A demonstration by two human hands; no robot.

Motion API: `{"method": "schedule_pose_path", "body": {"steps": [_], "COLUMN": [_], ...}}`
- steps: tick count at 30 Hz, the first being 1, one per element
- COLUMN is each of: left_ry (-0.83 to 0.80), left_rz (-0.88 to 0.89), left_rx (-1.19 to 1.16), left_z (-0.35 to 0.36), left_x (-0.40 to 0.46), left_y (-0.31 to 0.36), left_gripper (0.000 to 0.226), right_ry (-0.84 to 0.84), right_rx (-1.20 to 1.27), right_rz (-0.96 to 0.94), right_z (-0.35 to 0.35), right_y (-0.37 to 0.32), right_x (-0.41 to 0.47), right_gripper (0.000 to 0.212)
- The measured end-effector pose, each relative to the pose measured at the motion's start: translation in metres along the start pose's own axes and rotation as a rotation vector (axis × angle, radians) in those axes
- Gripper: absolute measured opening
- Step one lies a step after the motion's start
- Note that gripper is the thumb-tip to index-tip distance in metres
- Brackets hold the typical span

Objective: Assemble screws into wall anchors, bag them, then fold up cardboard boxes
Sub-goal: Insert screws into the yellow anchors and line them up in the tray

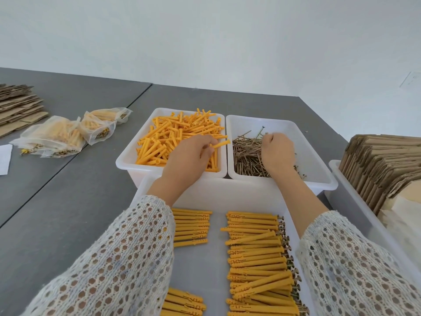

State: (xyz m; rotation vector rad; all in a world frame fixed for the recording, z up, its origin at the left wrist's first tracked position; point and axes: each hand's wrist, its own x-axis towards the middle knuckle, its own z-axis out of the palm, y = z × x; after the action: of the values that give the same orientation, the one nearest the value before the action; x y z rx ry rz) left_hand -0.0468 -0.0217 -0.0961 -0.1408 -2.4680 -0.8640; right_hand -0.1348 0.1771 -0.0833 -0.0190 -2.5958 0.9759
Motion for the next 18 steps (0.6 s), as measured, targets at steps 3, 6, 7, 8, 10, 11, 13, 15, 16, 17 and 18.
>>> {"method": "schedule_pose_path", "body": {"steps": [3, 6, 7, 8, 10, 11, 13, 15, 16, 17, 18], "left_ry": [-0.01, -0.012, -0.019, -0.025, -0.037, -0.042, -0.049, -0.051, -0.052, -0.054, -0.057], "left_rz": [0.015, 0.001, -0.006, -0.012, -0.024, -0.03, -0.041, -0.039, -0.035, -0.032, -0.033], "left_rx": [-0.052, -0.064, -0.057, -0.05, -0.049, -0.051, -0.053, -0.052, -0.049, -0.047, -0.047], "left_z": [0.001, 0.001, 0.0, 0.0, -0.001, -0.001, -0.001, -0.002, -0.002, -0.002, -0.002], "left_x": [0.0, 0.0, 0.0, 0.0, 0.001, 0.001, 0.001, 0.0, 0.0, 0.0, 0.001], "left_y": [0.0, 0.001, 0.001, 0.001, 0.002, 0.002, 0.002, 0.002, 0.002, 0.002, 0.002], "left_gripper": [0.024, 0.025, 0.024, 0.024, 0.024, 0.023, 0.024, 0.024, 0.024, 0.023, 0.023], "right_ry": [0.203, 0.182, 0.181, 0.183, 0.192, 0.198, 0.206, 0.2, 0.195, 0.187, 0.177], "right_rx": [0.23, 0.384, 0.405, 0.411, 0.398, 0.393, 0.392, 0.398, 0.403, 0.406, 0.405], "right_rz": [-0.085, -0.186, -0.202, -0.217, -0.239, -0.236, -0.209, -0.19, -0.19, -0.193, -0.197], "right_z": [-0.005, -0.003, -0.002, -0.002, 0.0, 0.001, 0.002, 0.002, 0.002, 0.002, 0.002], "right_y": [-0.013, -0.022, -0.024, -0.025, -0.027, -0.026, -0.025, -0.024, -0.024, -0.024, -0.024], "right_x": [-0.011, -0.017, -0.018, -0.019, -0.02, -0.02, -0.019, -0.018, -0.018, -0.018, -0.018], "right_gripper": [0.037, 0.042, 0.043, 0.044, 0.044, 0.044, 0.045, 0.045, 0.046, 0.046, 0.046]}}
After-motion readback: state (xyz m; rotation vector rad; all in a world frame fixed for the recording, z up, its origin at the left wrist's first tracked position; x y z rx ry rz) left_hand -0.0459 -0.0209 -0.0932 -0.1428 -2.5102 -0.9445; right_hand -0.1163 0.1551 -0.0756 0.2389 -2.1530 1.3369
